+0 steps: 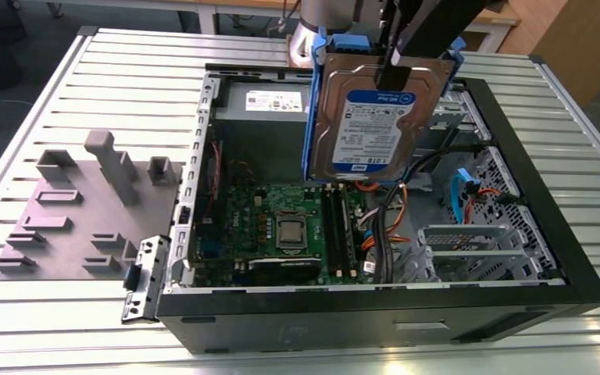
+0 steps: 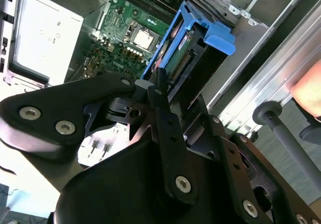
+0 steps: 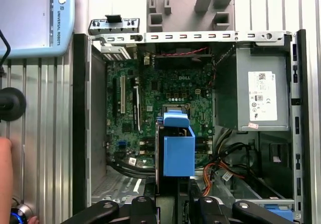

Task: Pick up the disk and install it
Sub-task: 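Insert the disk into the insertion slot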

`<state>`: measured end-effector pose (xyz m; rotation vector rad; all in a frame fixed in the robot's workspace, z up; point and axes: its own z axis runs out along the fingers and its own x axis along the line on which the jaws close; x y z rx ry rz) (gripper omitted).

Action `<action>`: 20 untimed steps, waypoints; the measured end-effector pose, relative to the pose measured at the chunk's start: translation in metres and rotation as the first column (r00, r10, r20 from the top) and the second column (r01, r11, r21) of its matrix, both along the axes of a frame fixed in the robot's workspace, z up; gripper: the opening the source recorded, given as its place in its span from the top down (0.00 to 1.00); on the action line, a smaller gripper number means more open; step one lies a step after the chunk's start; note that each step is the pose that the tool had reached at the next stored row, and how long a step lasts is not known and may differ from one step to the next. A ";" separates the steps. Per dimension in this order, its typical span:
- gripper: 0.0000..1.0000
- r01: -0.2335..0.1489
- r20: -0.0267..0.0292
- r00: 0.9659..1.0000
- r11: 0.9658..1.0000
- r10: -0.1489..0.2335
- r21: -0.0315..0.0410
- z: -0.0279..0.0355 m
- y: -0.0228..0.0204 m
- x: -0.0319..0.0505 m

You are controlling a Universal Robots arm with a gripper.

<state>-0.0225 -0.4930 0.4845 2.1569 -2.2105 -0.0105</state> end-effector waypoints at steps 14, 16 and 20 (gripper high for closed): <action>0.65 0.000 0.000 1.000 1.000 0.000 0.000 0.0000 -0.0046 0.0001; 0.65 0.000 0.000 1.000 1.000 0.000 0.000 0.0000 -0.0058 0.0000; 0.65 0.000 0.000 1.000 1.000 0.000 0.000 0.0000 -0.0062 0.0001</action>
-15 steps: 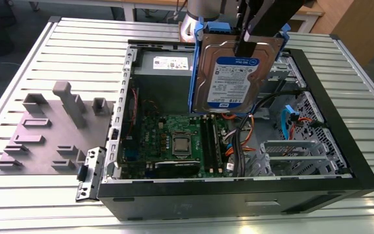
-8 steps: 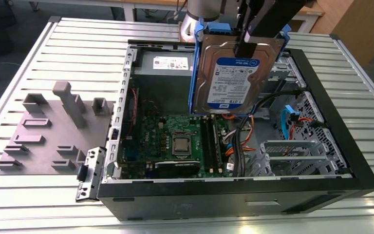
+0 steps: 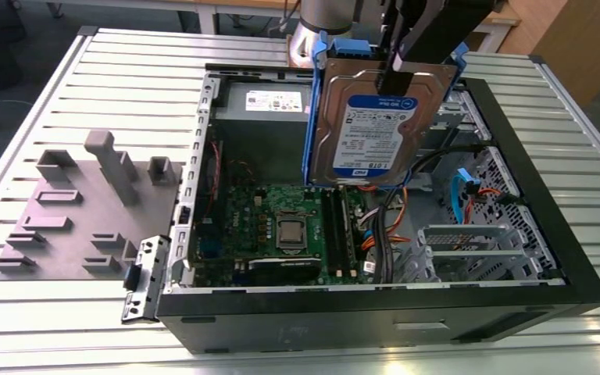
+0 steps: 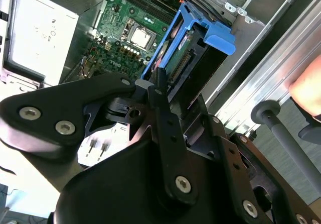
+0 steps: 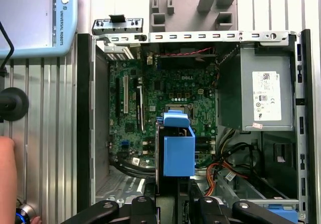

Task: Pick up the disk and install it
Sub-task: 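Insert the disk into the insertion slot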

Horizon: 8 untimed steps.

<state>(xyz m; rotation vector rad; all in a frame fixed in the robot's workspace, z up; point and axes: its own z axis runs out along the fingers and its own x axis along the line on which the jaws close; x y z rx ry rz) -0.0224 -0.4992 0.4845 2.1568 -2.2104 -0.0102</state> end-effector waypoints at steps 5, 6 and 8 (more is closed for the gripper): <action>0.65 0.000 0.000 1.000 1.000 0.000 0.000 0.0000 -0.0001 0.0000; 0.65 0.000 0.000 1.000 1.000 0.000 0.000 0.0000 -0.0001 0.0000; 0.65 0.000 0.000 1.000 1.000 0.000 0.000 0.0000 -0.0008 0.0000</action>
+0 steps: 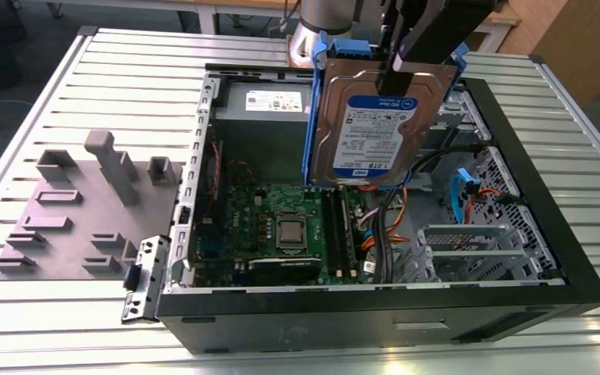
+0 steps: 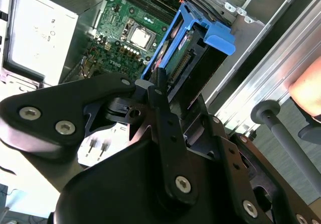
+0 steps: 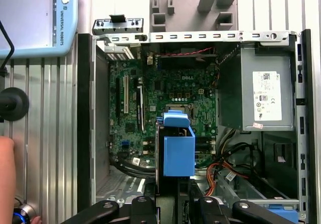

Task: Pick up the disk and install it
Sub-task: 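Insert the disk into the insertion slot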

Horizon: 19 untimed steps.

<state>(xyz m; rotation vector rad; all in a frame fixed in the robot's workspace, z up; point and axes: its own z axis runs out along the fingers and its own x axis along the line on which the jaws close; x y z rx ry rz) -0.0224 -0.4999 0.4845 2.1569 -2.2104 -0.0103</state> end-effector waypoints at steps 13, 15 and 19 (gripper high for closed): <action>0.65 0.000 0.000 1.000 1.000 0.000 0.000 0.0000 -0.0145 0.0000; 0.65 0.000 0.000 1.000 1.000 0.000 0.000 0.0000 -0.0169 0.0000; 0.65 0.000 0.000 1.000 1.000 0.000 0.000 0.0000 -0.0206 -0.0001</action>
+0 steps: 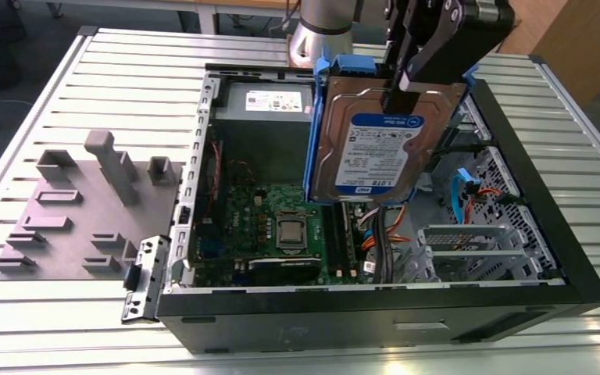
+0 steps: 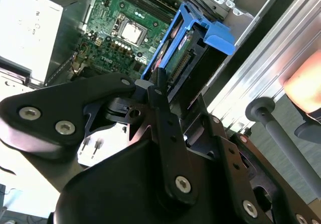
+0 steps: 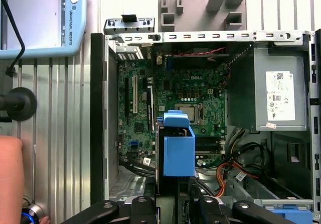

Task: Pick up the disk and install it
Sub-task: 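Insert the disk into the insertion slot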

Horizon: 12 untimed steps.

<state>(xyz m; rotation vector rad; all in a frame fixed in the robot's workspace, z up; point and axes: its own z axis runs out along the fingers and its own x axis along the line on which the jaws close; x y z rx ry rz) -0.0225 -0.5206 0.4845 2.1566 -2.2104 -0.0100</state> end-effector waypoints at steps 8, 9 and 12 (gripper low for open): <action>0.65 0.000 0.000 1.000 1.000 0.000 -0.001 0.0001 -0.0015 0.0001; 0.65 0.000 0.000 1.000 1.000 0.000 -0.001 0.0000 -0.0023 0.0002; 0.65 0.000 0.000 1.000 1.000 0.000 -0.001 0.0000 -0.0053 0.0002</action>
